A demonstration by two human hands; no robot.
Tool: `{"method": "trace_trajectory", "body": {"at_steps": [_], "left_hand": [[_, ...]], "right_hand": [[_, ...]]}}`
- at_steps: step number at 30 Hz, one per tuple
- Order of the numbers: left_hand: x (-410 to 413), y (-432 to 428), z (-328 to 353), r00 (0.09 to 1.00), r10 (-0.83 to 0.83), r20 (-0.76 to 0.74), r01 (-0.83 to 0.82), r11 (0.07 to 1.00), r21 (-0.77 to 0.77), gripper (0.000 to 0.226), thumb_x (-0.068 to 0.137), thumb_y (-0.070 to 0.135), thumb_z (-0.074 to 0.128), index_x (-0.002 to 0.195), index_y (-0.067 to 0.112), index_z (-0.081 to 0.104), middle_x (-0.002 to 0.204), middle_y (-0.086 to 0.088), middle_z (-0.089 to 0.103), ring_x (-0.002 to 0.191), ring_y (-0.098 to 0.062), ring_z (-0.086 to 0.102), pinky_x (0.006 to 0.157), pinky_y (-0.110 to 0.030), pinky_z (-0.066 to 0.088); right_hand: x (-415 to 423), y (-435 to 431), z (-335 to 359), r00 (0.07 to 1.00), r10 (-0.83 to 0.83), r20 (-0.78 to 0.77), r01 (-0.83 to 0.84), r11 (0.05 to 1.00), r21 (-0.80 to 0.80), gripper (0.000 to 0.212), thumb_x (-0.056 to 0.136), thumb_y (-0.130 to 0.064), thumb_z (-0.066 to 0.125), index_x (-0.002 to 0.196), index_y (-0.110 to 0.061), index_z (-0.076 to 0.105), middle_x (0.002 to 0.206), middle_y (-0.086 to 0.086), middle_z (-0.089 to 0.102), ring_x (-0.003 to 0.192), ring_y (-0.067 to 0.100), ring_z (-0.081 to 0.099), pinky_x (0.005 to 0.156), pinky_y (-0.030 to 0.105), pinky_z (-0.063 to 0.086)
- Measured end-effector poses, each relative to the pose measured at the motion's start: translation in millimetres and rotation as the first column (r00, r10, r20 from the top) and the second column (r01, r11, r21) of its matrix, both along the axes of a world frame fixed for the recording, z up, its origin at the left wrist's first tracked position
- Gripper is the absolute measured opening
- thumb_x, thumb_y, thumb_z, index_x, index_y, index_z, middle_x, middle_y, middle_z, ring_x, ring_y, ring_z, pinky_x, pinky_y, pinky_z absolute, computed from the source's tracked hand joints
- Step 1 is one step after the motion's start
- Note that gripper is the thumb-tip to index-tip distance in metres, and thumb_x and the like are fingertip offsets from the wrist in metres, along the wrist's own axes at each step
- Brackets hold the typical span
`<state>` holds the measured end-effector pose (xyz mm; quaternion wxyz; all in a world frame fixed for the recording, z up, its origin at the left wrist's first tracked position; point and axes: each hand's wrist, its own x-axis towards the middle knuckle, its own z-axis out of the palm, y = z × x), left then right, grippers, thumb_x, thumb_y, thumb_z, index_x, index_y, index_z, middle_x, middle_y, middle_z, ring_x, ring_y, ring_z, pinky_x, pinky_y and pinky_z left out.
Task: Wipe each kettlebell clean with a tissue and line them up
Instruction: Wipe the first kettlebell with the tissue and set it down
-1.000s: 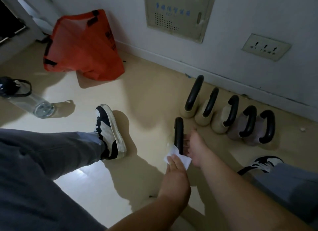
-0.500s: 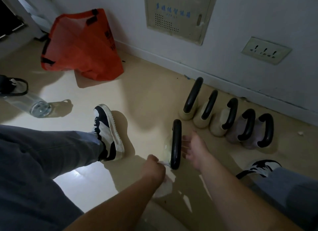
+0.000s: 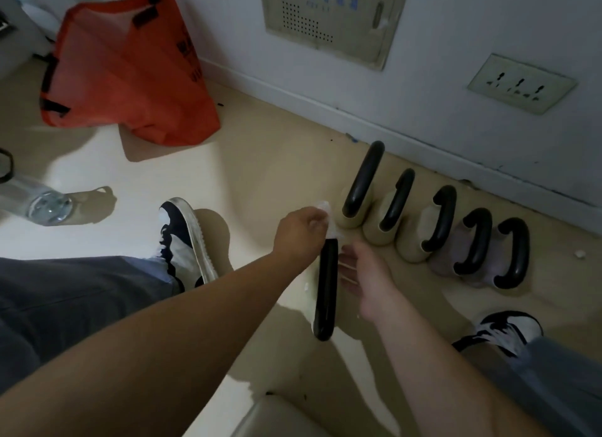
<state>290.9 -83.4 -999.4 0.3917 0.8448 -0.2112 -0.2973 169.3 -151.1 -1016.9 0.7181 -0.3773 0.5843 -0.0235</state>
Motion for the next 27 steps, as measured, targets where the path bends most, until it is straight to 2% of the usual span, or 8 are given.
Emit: {"method": "trace_trajectory", "body": {"at_steps": [3, 7, 11, 16, 20, 22, 24, 27], "left_hand": [[12.3, -14.0, -11.2, 0.988, 0.063, -0.139, -0.061, 0.998, 0.017, 0.057, 0.092, 0.017, 0.063, 0.145, 0.027, 0.048, 0.108, 0.005, 0.062, 0.106, -0.017, 0.061, 0.101, -0.031, 0.05], [14.0, -33.4, -18.3, 0.929, -0.022, -0.369, 0.079, 0.987, 0.139, 0.026, 0.096, 0.019, 0.059, 0.116, 0.01, 0.072, 0.114, -0.011, 0.07, 0.101, -0.027, 0.067, 0.083, -0.034, 0.057], [8.3, -43.1, -31.9, 0.872, 0.029, -0.489, 0.078, 0.977, 0.196, 0.029, 0.087, 0.023, 0.063, 0.106, 0.002, 0.073, 0.106, -0.016, 0.071, 0.081, -0.025, 0.063, 0.072, -0.032, 0.051], [-5.6, -26.4, -31.3, 0.935, -0.004, -0.355, 0.003, 1.0, -0.002, 0.018, 0.092, 0.017, 0.066, 0.107, 0.012, 0.076, 0.11, -0.006, 0.073, 0.1, -0.018, 0.064, 0.094, -0.031, 0.051], [-25.7, 14.8, -28.4, 0.953, -0.302, 0.011, 0.302, 0.951, -0.071, 0.038, 0.102, 0.011, 0.047, 0.134, 0.024, 0.061, 0.14, 0.012, 0.055, 0.13, -0.004, 0.047, 0.114, -0.022, 0.033], [-40.9, 40.2, -27.3, 0.85, -0.469, 0.242, 0.5, 0.862, -0.087, 0.034, 0.102, 0.01, 0.047, 0.128, 0.03, 0.057, 0.133, 0.016, 0.051, 0.126, -0.005, 0.05, 0.109, -0.022, 0.037], [-56.2, 66.2, -34.5, 0.632, -0.612, 0.476, 0.674, 0.737, 0.053, 0.041, 0.095, 0.005, 0.057, 0.132, 0.022, 0.057, 0.142, 0.002, 0.049, 0.134, -0.02, 0.048, 0.111, -0.027, 0.04], [-67.2, 95.5, -44.4, 0.457, -0.629, 0.629, 0.701, 0.69, 0.181, 0.066, 0.084, -0.005, 0.062, 0.146, 0.013, 0.05, 0.158, -0.006, 0.039, 0.15, -0.026, 0.029, 0.117, -0.033, 0.033]], "right_hand": [[-0.9, -3.1, -2.7, 1.0, -0.011, -0.021, 0.012, 1.0, 0.028, 0.036, 0.104, -0.042, 0.05, 0.122, -0.017, 0.067, 0.12, 0.001, 0.07, 0.111, 0.022, 0.064, 0.099, 0.039, 0.049], [-1.3, -6.8, -3.7, 0.999, -0.002, -0.045, 0.004, 0.999, 0.041, 0.039, 0.104, -0.046, 0.048, 0.122, -0.019, 0.068, 0.119, -0.001, 0.07, 0.112, 0.022, 0.063, 0.09, 0.038, 0.043], [-1.5, -7.7, -5.7, 0.999, -0.043, -0.031, 0.044, 0.999, 0.03, 0.034, 0.103, -0.044, 0.048, 0.111, -0.018, 0.07, 0.118, 0.004, 0.071, 0.111, 0.024, 0.065, 0.105, 0.045, 0.05], [-3.8, -3.4, -4.8, 0.999, -0.046, -0.022, 0.047, 0.998, 0.042, 0.037, 0.104, -0.045, 0.047, 0.112, -0.016, 0.069, 0.117, 0.004, 0.07, 0.112, 0.023, 0.064, 0.108, 0.045, 0.048], [-6.6, 3.0, 0.3, 0.998, -0.055, -0.024, 0.056, 0.998, 0.043, 0.036, 0.105, -0.043, 0.043, 0.11, -0.016, 0.068, 0.117, 0.005, 0.07, 0.113, 0.025, 0.063, 0.108, 0.045, 0.048], [-8.7, 5.4, 3.6, 0.998, -0.065, -0.012, 0.066, 0.997, 0.043, 0.038, 0.106, -0.041, 0.041, 0.111, -0.016, 0.069, 0.117, 0.006, 0.072, 0.112, 0.026, 0.064, 0.105, 0.044, 0.049], [-12.2, 8.6, 8.5, 0.998, -0.062, -0.015, 0.063, 0.997, 0.039, 0.041, 0.106, -0.042, 0.04, 0.117, -0.015, 0.069, 0.116, 0.006, 0.073, 0.107, 0.025, 0.066, 0.097, 0.04, 0.052], [-19.5, 15.6, 15.5, 0.998, -0.063, 0.003, 0.063, 0.997, 0.04, 0.047, 0.107, -0.046, 0.039, 0.122, -0.012, 0.067, 0.118, 0.007, 0.07, 0.106, 0.025, 0.066, 0.098, 0.041, 0.052]]}}
